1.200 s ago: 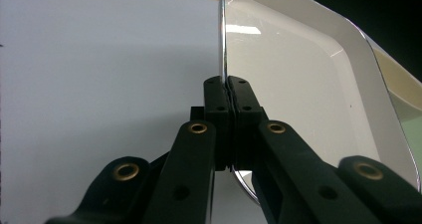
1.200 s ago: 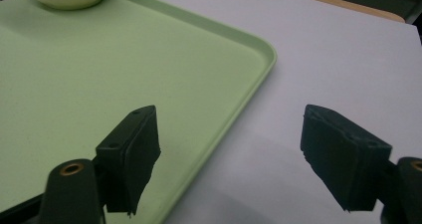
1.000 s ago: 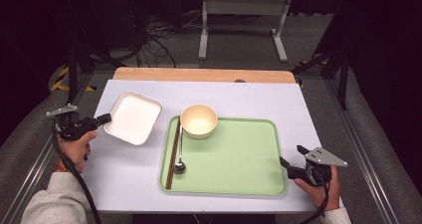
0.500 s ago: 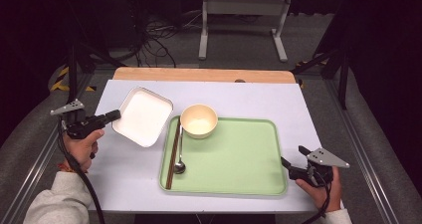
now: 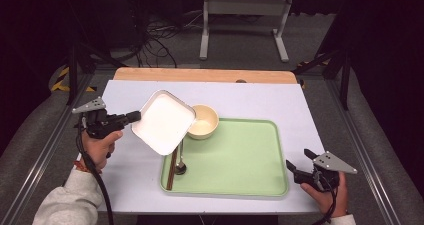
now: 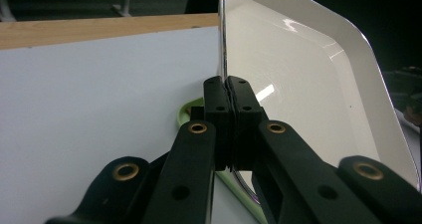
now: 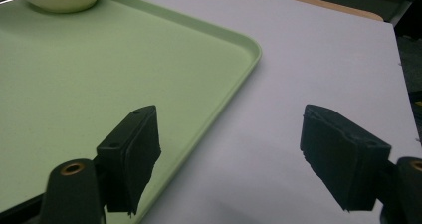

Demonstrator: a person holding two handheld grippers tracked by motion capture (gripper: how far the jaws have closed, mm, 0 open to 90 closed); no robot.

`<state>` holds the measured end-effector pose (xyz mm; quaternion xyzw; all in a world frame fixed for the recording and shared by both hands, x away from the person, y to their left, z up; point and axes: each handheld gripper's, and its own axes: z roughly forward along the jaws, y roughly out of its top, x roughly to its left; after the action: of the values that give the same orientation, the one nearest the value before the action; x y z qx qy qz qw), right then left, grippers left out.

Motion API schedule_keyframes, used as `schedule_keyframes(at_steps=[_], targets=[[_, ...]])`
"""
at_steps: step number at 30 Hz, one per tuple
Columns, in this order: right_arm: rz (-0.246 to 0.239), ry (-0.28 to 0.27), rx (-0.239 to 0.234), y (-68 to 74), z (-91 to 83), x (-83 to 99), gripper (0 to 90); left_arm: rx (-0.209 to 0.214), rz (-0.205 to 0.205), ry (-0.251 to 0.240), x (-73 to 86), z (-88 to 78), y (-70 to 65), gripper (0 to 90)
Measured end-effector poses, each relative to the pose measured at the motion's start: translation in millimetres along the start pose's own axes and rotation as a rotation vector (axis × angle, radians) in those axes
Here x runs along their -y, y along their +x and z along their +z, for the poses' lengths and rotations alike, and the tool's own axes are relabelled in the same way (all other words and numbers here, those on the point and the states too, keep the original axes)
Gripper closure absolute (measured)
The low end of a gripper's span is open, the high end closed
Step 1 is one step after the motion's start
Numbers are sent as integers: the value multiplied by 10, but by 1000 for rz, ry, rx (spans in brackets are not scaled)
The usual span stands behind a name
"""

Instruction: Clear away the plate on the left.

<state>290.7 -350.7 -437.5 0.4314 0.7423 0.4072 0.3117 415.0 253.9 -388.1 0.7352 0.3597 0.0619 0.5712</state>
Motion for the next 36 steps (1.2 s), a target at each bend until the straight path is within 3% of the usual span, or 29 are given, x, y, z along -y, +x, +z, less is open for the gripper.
schedule_keyframes(at_steps=[14, 22, 28, 31, 36], targets=[[3, 3, 8, 0, -41, 23, 240, 105, 111, 99, -14, 426, -386, 889], [1, 2, 5, 6, -38, 22, 240, 135, 146, 169, 35, 704, -572, 889], [2, 5, 5, 3, -34, 25, 240, 162, 200, 224, 71, 918, -724, 889], [2, 5, 5, 2, -35, 26, 240, 150, 243, 256, 100, 1021, -800, 888], [2, 5, 7, -3, -35, 29, 240, 163, 267, 294, 153, 1130, -871, 888]])
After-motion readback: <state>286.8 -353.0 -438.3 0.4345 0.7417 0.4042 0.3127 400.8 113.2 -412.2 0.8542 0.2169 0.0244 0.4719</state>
